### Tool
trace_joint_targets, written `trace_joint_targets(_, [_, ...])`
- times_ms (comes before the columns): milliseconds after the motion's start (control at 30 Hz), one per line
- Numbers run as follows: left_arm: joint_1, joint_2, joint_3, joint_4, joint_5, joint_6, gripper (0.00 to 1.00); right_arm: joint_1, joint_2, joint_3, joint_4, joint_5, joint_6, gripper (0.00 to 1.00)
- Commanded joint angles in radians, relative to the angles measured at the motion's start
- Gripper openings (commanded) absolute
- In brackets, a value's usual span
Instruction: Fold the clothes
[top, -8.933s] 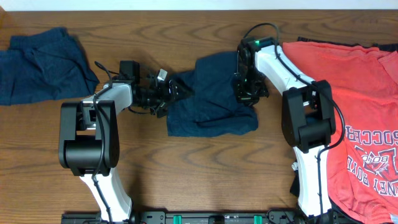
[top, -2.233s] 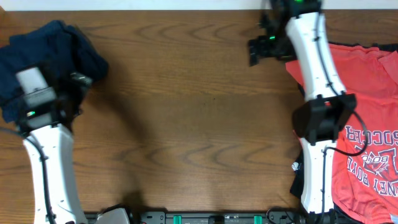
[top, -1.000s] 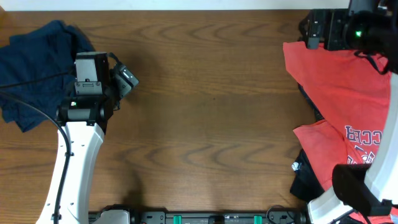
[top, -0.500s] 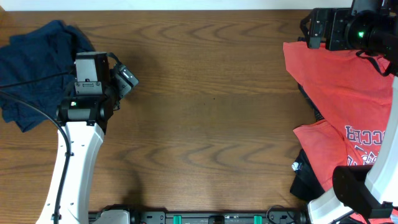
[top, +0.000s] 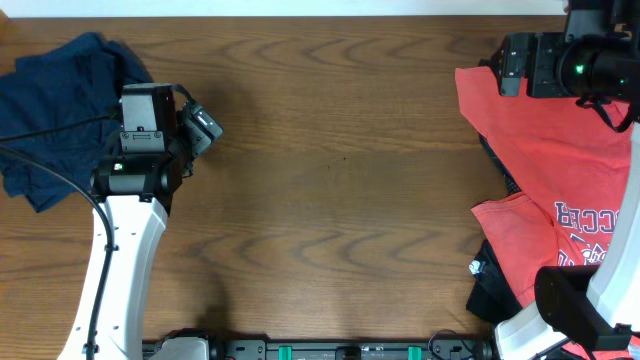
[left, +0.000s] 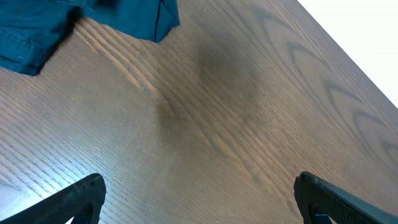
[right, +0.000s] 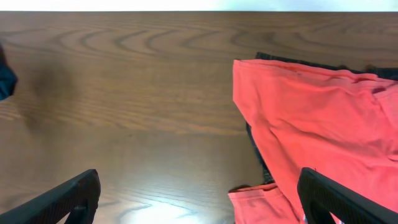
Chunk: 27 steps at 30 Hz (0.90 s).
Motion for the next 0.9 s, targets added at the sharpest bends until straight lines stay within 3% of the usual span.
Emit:
trace_joint_targets(0, [-0.001,0.000,0.012,-0.003,-0.023,0.021,0.98,0.007,-0.006,0.001,0.000,0.031,-0.005,0.99])
trace_joint_targets(167, [-0.001,0.000,0.012,-0.003,-0.023,0.021,0.98,0.015,-0.072,0.001,0.069,0.031,-0.005,0.99])
trace_joint_targets(367, [-0.001,0.000,0.012,-0.003,-0.023,0.021,0.98,0.014,-0.275,0.001,0.142,0.032,-0.006,0.99])
trace_joint_targets(867, [-0.001,0.000,0.012,-0.003,-0.023,0.021,0.98,0.013,-0.866,-0.051,0.067,0.046,-0.031,0.99])
